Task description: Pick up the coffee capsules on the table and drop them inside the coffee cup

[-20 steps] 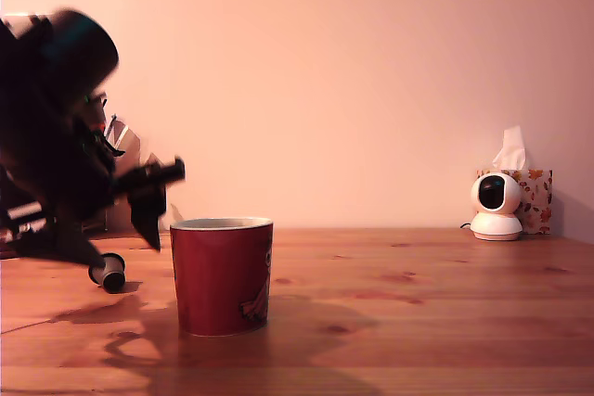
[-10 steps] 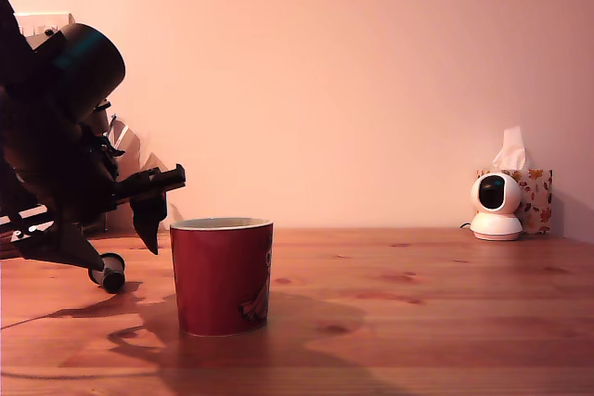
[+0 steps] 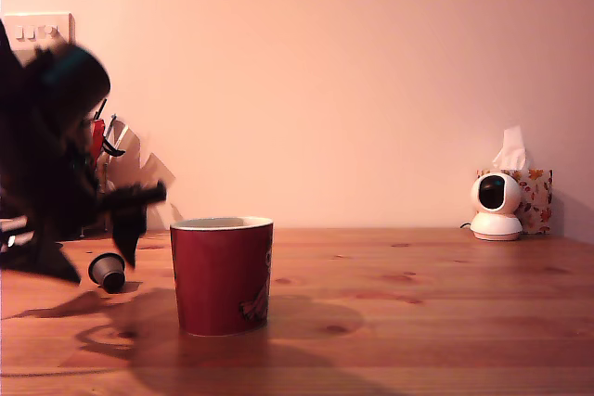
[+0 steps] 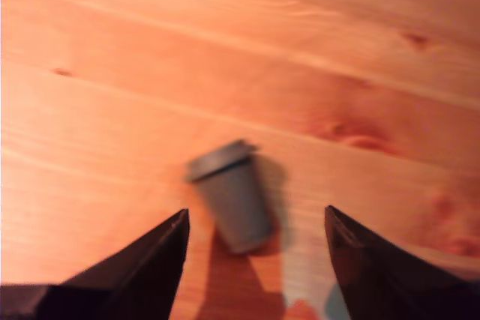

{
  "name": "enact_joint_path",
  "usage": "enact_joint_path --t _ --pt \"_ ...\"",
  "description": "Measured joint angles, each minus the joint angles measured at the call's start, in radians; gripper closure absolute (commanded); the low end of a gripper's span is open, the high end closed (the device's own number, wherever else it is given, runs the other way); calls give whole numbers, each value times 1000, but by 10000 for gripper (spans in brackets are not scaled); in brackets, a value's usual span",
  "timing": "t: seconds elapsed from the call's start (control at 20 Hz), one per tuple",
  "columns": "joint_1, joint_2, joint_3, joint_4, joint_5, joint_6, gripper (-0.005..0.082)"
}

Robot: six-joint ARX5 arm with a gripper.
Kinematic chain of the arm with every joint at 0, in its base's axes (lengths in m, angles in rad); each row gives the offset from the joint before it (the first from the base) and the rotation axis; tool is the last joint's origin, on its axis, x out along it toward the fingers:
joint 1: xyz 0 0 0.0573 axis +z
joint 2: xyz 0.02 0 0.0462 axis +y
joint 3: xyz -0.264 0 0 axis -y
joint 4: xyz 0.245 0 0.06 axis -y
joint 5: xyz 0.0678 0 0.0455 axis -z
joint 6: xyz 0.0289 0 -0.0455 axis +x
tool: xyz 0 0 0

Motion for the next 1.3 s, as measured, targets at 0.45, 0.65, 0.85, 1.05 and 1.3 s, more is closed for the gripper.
enact_joint_path --t 0.45,0.65,0.85,1.05,1.3 --pt "0 32 44 1 0 16 250" --pt "0 32 44 1 0 27 251" --pt "6 32 44 1 0 27 251" --pt "11 32 44 14 0 27 252" --pt "17 39 44 26 0 28 254"
